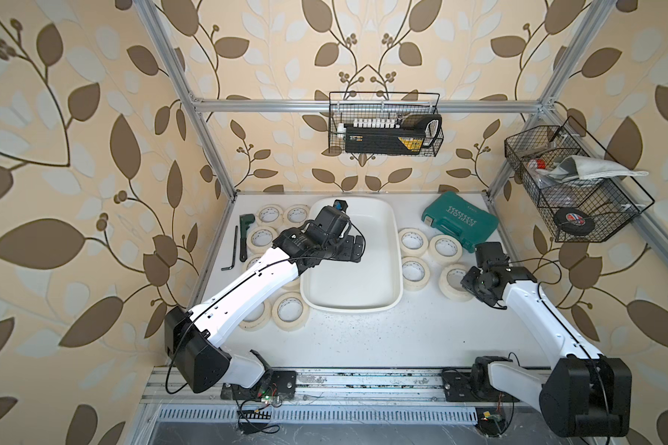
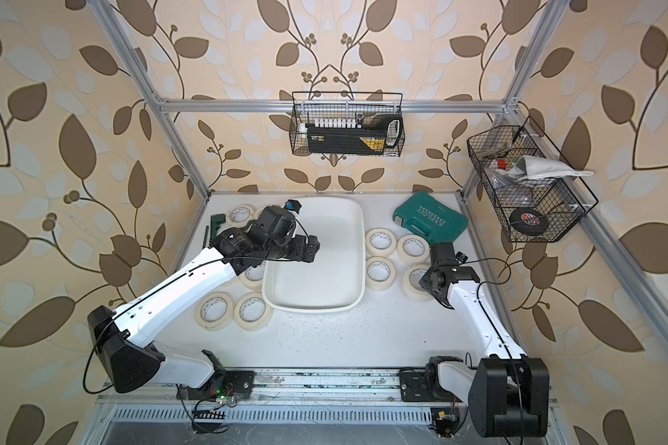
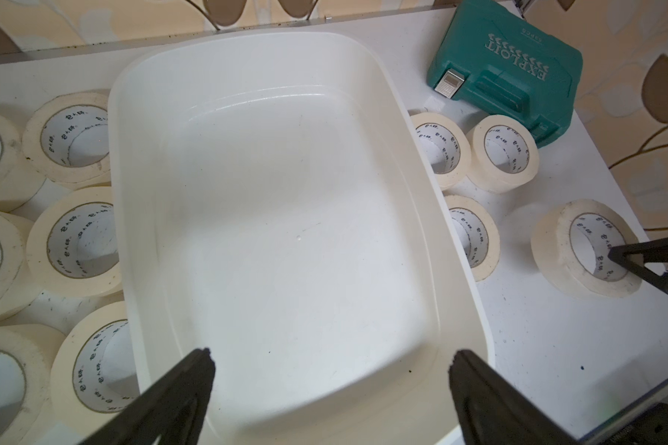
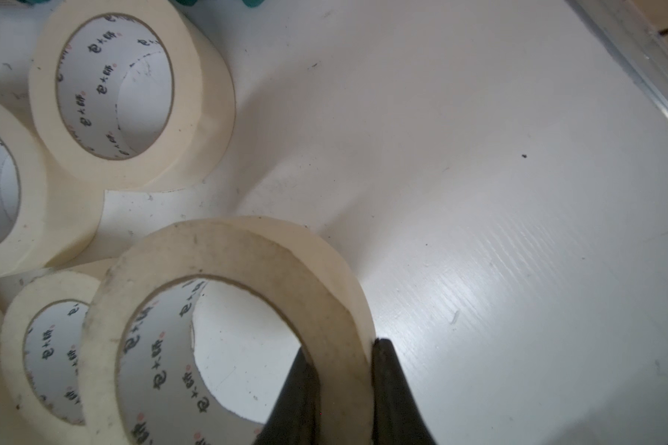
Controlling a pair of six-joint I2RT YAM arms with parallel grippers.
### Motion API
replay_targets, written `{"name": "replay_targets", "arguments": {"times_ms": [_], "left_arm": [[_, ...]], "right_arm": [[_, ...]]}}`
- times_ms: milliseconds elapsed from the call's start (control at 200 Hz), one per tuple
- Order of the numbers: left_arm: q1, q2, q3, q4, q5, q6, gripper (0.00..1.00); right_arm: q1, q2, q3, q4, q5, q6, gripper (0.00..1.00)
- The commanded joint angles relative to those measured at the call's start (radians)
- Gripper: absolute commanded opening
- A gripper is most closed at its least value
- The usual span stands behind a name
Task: Take out the art tape in the storage box
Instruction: Place the art tape at the center of the board.
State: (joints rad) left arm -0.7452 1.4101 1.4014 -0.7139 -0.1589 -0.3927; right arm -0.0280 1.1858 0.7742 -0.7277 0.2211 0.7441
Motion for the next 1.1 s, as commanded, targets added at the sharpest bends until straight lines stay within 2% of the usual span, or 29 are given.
{"name": "replay_targets", "arguments": {"times_ms": [0, 255, 485, 700, 895, 1095], "left_arm": [[0.012, -0.022, -0.008, -0.004, -0.032, -0.006, 0.99], [0.018, -0.029, -0.017, -0.008, -0.043, -0.004, 0.99], [0.024, -0.027, -0.022, -0.007, -0.041, -0.008, 0.99], [0.031, -0.034, -0.031, -0.013, -0.061, -0.013, 0.99], [0.044, -0.046, -0.043, -0.009, -0.079, -0.033, 0.99], [0.085, -0.071, -0.046, -0.009, -0.145, -0.055, 0.99]], "right_arm": [[-0.004, 0.059, -0.016, 0.103, 0.003, 0.010, 0.00], [-0.006, 0.159, -0.018, 0.192, -0.037, -0.035, 0.00], [-0.006, 0.233, -0.003, 0.208, -0.075, -0.043, 0.08], [-0.006, 0.222, -0.001, 0.206, -0.065, -0.060, 0.31], [-0.006, 0.188, 0.023, 0.168, -0.072, -0.067, 0.42], [-0.006, 0.090, 0.069, 0.109, -0.056, -0.095, 0.51]]}}
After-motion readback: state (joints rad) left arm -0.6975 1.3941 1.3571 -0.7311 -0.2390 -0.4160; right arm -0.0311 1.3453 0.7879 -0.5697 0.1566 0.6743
